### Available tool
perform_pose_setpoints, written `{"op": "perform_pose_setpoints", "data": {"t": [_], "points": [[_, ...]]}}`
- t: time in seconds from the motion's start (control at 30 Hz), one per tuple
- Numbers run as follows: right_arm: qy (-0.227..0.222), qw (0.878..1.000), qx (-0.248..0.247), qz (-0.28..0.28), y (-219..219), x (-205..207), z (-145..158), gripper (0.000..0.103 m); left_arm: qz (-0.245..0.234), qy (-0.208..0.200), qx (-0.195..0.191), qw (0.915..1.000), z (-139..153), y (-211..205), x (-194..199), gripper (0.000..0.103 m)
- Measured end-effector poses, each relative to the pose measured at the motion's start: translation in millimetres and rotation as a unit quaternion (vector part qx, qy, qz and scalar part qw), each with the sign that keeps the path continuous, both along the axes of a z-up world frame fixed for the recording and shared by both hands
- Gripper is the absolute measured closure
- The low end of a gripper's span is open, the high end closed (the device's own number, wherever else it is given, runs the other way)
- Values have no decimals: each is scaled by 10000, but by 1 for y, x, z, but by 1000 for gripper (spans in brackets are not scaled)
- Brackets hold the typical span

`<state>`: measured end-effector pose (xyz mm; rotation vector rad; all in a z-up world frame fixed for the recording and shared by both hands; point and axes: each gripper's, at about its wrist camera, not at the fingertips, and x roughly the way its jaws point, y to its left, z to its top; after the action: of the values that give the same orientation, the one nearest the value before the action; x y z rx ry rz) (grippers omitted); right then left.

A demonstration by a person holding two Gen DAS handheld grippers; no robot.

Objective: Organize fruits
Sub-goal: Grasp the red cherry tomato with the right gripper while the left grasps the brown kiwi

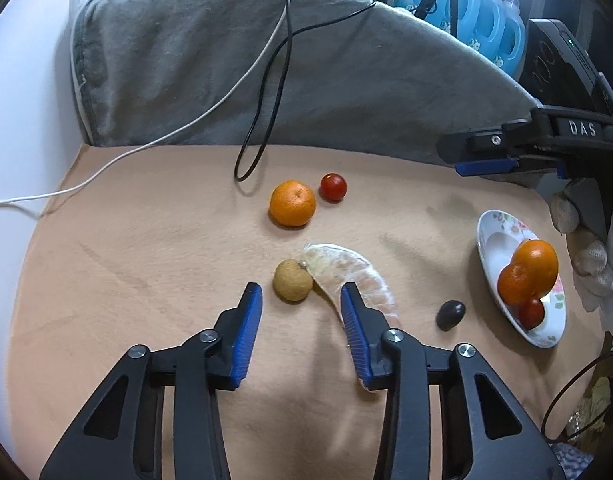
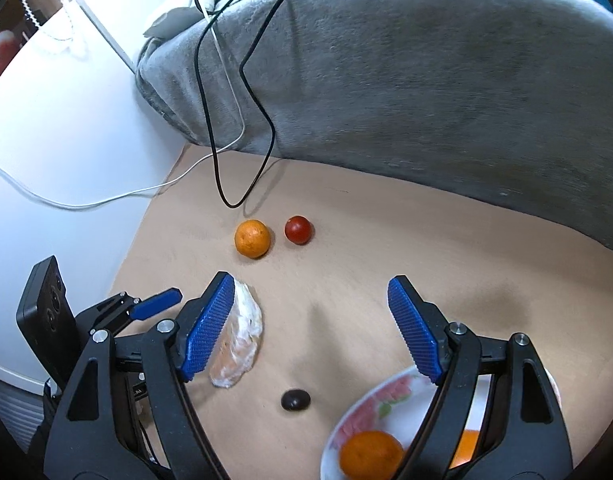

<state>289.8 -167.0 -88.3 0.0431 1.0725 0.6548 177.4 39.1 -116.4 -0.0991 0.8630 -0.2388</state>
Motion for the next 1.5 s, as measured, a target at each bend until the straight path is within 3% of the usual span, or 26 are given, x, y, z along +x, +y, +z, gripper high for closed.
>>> {"op": "perform_pose_setpoints", "data": {"t": [0.2, 0.33, 0.57, 0.87, 1.03, 1.2, 1.37, 1.5], "points": [[251, 9996, 73, -52, 19, 14, -12, 30, -45, 116, 23, 9999, -10, 1, 8, 66], [385, 9992, 63, -89, 31, 23, -21, 48, -90, 143, 26, 9999, -13, 0, 11, 66], [520, 9985, -55, -151, 54, 40, -40, 55, -118, 155, -13, 9998, -17, 2, 18, 69], [588, 9977, -258, -224, 73, 57, -59, 57, -166, 173, -40, 9997, -22, 4, 23, 70], [643, 9971, -337, -222, 80, 64, -67, 65, -221, 194, -18, 9996, -25, 0, 25, 76], [638, 9968, -429, -212, 87, 68, -74, 66, -249, 176, -9, 9995, -27, -3, 26, 79], [606, 9967, -520, -128, 96, 65, -78, 77, -242, 147, -23, 9996, -28, -5, 26, 79], [472, 9969, -630, -62, 102, 60, -78, 78, -223, 114, -26, 9997, -25, -4, 17, 79]]}}
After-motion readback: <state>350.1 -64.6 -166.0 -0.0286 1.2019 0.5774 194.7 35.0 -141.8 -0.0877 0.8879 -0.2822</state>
